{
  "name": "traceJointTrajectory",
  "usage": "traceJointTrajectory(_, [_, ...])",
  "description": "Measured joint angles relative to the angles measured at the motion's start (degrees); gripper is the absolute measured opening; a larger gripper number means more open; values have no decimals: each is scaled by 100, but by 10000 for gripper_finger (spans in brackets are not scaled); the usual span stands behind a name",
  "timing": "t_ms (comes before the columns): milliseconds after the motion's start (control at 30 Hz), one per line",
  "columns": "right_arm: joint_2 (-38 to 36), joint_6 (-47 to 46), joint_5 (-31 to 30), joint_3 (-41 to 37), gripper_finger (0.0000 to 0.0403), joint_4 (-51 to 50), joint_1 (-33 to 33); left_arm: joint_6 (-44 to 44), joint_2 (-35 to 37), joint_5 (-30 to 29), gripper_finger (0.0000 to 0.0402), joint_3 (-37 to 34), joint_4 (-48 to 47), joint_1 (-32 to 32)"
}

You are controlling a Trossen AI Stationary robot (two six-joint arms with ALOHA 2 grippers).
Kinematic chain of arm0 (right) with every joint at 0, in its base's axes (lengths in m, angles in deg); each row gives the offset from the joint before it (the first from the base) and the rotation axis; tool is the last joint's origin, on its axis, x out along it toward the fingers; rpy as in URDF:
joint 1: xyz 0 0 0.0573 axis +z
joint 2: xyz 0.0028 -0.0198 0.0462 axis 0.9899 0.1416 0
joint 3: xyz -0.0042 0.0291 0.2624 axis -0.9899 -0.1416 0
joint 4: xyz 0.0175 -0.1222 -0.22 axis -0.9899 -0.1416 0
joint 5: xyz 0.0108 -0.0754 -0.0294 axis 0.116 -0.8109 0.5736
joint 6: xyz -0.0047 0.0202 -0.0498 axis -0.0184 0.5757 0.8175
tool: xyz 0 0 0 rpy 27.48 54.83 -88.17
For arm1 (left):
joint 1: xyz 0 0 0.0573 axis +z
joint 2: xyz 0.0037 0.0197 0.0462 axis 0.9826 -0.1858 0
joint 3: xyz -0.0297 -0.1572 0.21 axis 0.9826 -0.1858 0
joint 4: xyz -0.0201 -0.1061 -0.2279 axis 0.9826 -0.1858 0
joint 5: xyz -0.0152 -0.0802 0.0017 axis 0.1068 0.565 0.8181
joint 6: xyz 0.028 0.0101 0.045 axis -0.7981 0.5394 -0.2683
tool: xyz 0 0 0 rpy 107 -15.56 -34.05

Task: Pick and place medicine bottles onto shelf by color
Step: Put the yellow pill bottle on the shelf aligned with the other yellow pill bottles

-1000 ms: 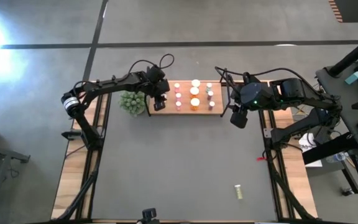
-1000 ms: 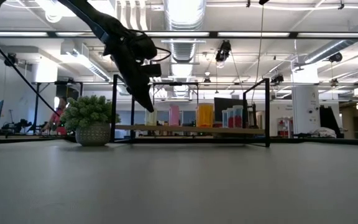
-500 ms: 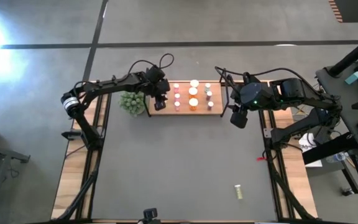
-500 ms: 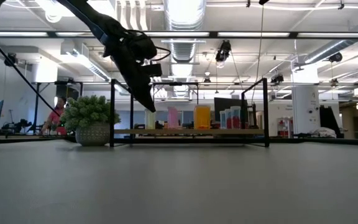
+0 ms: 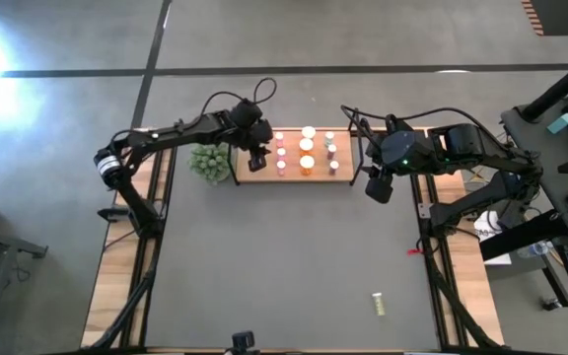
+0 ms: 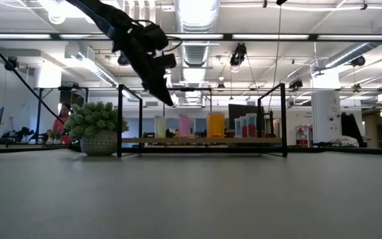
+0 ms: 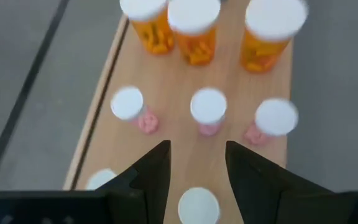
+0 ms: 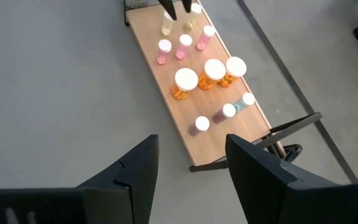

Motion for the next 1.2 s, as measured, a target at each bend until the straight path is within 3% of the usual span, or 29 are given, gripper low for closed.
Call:
traceJointTrajectory(167, [0,0,0,-2,178,0,0,229,263,6,137,73,-6,-163])
traceJointTrajectory(667, [0,0,2,-2,178,0,-2,2036,816,13,137,34,420,-1191])
traceJointTrajectory(1067, [0,0,2,0,178,0,-2,3295,840,-25,137,34,1640,-2372])
traceJointTrajectory(1200, [0,452,0,-2,178,143,-2,3884,840,-374,137,34,1950,-2775])
